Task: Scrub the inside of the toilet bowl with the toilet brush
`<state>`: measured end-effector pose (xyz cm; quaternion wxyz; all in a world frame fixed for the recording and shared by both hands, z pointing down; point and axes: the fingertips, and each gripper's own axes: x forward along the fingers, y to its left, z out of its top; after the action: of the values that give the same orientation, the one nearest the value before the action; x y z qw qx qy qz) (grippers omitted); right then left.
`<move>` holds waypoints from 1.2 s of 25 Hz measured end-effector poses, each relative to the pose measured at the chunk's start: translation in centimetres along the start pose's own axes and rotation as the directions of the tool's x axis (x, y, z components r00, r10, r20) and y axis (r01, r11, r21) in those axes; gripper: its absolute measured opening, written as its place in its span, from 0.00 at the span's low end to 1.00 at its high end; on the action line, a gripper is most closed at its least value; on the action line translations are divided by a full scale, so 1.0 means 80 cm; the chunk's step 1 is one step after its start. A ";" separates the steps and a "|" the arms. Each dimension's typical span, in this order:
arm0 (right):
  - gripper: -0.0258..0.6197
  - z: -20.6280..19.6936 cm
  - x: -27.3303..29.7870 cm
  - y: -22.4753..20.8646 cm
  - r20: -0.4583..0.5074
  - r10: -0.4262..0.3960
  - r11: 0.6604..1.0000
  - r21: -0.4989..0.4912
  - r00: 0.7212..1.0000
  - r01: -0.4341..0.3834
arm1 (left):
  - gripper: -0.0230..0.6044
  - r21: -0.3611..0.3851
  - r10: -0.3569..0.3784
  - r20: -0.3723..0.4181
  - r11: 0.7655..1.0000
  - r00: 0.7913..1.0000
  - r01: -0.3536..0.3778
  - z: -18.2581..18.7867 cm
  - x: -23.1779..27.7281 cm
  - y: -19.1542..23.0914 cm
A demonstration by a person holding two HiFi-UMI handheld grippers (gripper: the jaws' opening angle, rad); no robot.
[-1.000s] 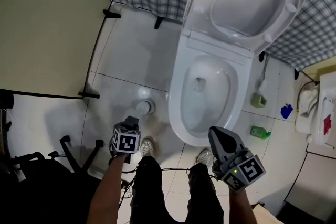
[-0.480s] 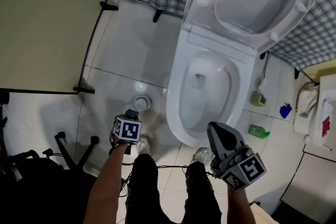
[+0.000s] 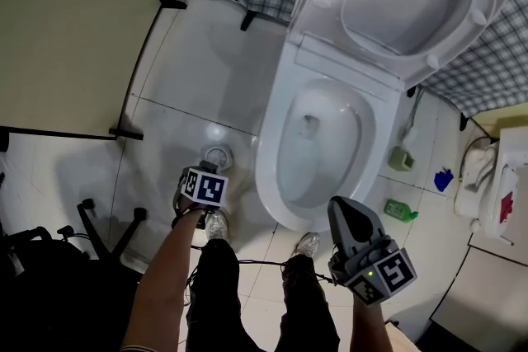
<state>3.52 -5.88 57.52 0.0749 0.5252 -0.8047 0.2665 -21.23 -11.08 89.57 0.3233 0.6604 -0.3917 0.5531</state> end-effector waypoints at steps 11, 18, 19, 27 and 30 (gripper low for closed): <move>0.04 0.001 -0.013 0.006 0.003 -0.017 1.000 -0.001 1.000 0.017 | 0.32 0.090 -0.017 0.002 0.996 1.000 0.017 0.033 0.004 -0.015; 0.04 0.029 -0.027 0.018 0.026 -0.024 1.000 -0.009 0.999 0.024 | 0.49 0.104 -0.005 0.033 0.995 0.999 0.001 0.029 -0.034 -0.014; 0.04 0.037 -0.030 0.022 0.034 -0.022 1.000 -0.011 0.999 0.022 | 0.49 0.096 0.002 0.036 0.995 0.999 -0.005 0.027 -0.043 -0.010; 0.04 0.104 -0.071 0.053 0.101 -0.027 0.999 -0.013 0.994 0.029 | 0.29 0.080 -0.030 0.285 0.997 0.958 0.007 0.062 -0.198 -0.012; 0.04 0.126 -0.097 0.067 0.116 -0.033 0.999 -0.018 0.993 0.035 | 0.05 0.167 -0.158 0.466 0.982 0.870 0.089 0.100 -0.301 -0.047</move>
<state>3.75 -3.09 44.03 0.0376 0.5525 -0.8013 0.2263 -16.10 -12.35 64.46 0.2044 0.8210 -0.3764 0.3774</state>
